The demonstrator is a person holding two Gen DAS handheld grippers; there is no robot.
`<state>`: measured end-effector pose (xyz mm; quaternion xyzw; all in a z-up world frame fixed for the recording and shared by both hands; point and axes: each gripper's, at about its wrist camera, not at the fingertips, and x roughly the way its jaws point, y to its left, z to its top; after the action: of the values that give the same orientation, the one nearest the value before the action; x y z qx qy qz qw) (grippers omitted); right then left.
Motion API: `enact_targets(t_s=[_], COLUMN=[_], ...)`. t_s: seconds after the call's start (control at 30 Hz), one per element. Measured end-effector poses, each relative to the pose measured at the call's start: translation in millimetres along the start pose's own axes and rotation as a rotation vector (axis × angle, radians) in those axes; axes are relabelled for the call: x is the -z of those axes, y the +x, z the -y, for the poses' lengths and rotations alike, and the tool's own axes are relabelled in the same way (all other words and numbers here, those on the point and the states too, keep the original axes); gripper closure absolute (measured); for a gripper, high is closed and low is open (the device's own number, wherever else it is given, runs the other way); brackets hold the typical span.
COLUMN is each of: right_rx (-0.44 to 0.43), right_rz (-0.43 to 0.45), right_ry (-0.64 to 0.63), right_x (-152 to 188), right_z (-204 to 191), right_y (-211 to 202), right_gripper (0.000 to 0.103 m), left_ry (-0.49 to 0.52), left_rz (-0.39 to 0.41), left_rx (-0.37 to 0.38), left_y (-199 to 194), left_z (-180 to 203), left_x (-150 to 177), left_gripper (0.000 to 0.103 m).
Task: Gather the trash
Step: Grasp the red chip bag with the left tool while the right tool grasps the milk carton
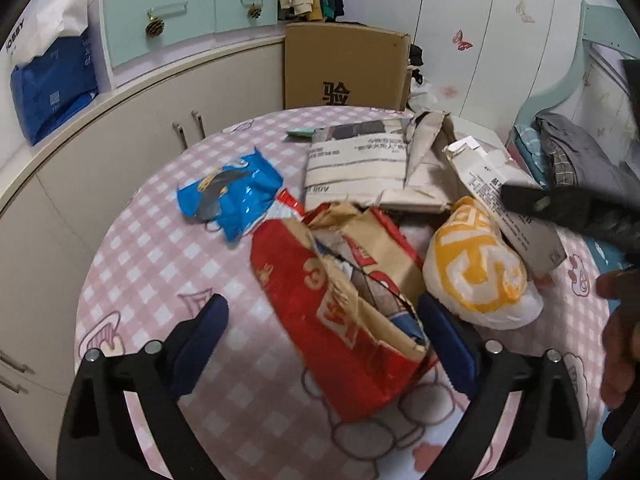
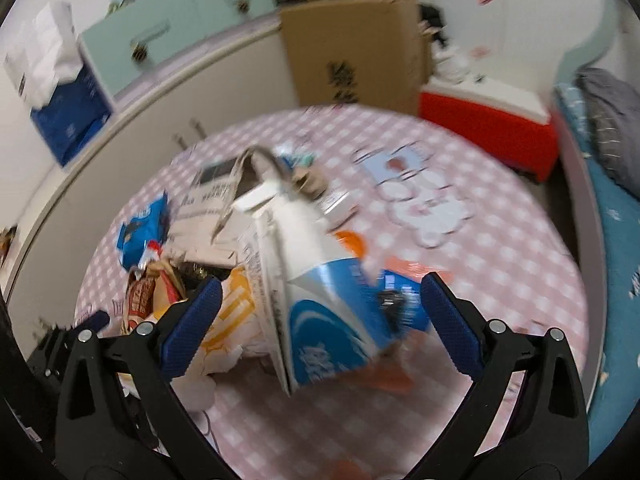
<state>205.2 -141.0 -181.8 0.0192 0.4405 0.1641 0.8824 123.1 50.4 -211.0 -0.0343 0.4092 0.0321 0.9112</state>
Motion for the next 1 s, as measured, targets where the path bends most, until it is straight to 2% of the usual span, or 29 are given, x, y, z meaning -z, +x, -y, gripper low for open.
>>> enact_targets(t_s=[0.03, 0.07, 0.13, 0.17, 0.2, 0.23, 0.37, 0.4, 0.43, 0.47, 0.5, 0.53, 0.67, 0.7, 0.73, 0.77, 0.8, 0.83, 1.0], right_rx=[-0.009, -0.029, -0.049, -0.058, -0.080, -0.092, -0.110, -0.114, -0.111, -0.112, -0.114, -0.114, -0.105, -0.103, -0.100, -0.098, -0.095, -0.094, -0.093], right_rz=[-0.017, -0.023, -0.016, -0.007, 0.006, 0.015, 0.052, 0.062, 0.068, 0.076, 0.080, 0.084, 0.093, 0.095, 0.096, 0.099, 0.105, 0.109, 0.135], right_ry=[-0.014, -0.014, 0.005, 0.010, 0.016, 0.021, 0.042, 0.054, 0.060, 0.071, 0.078, 0.088, 0.111, 0.117, 0.119, 0.122, 0.128, 0.132, 0.158], right_x=[0, 1, 4, 5, 7, 9, 15, 17, 18, 21, 21, 22, 27, 29, 30, 31, 33, 34, 37], right_z=[-2, -2, 1, 2, 4, 5, 12, 15, 17, 20, 22, 25, 32, 34, 36, 38, 42, 44, 57], right_y=[6, 9, 7, 4, -1, -5, -21, -27, -30, -35, -37, -39, -48, -50, -52, -55, -59, -61, -74], right_gripper=[0.024, 0.040, 0.042, 0.044, 0.044, 0.045, 0.045, 0.045, 0.045, 0.045, 0.045, 0.045, 0.045, 0.045, 0.045, 0.045, 0.045, 0.045, 0.047], left_ry=[0.004, 0.006, -0.002, -0.001, 0.009, 0.026, 0.037, 0.035, 0.029, 0.024, 0.016, 0.004, -0.011, -0.004, 0.006, 0.021, 0.030, 0.038, -0.004], left_rz=[0.007, 0.009, 0.005, 0.004, 0.010, 0.019, 0.020, 0.017, 0.013, 0.010, 0.004, 0.003, -0.005, 0.000, 0.005, 0.012, 0.019, 0.030, 0.029], left_rx=[0.007, 0.025, 0.089, 0.129, 0.141, 0.140, 0.168, 0.164, 0.157, 0.148, 0.126, 0.105, 0.115, 0.133, 0.156, 0.178, 0.166, 0.152, 0.212], left_y=[1, 1, 2, 1, -2, -6, -13, -14, -15, -14, -13, -11, -1, 0, 0, -4, -7, -11, -21], left_z=[1, 2, -2, -2, -1, 1, -5, -8, -10, -12, -13, -14, -12, -11, -10, -6, -4, -4, -22], left_x=[-1, -1, -2, 0, 1, 3, 9, 11, 12, 12, 12, 11, 9, 9, 9, 8, 8, 8, 10], left_gripper=[0.009, 0.010, 0.031, 0.035, 0.048, 0.054, 0.060, 0.060, 0.053, 0.042, 0.018, 0.012, 0.013, 0.023, 0.039, 0.044, 0.058, 0.063, 0.072])
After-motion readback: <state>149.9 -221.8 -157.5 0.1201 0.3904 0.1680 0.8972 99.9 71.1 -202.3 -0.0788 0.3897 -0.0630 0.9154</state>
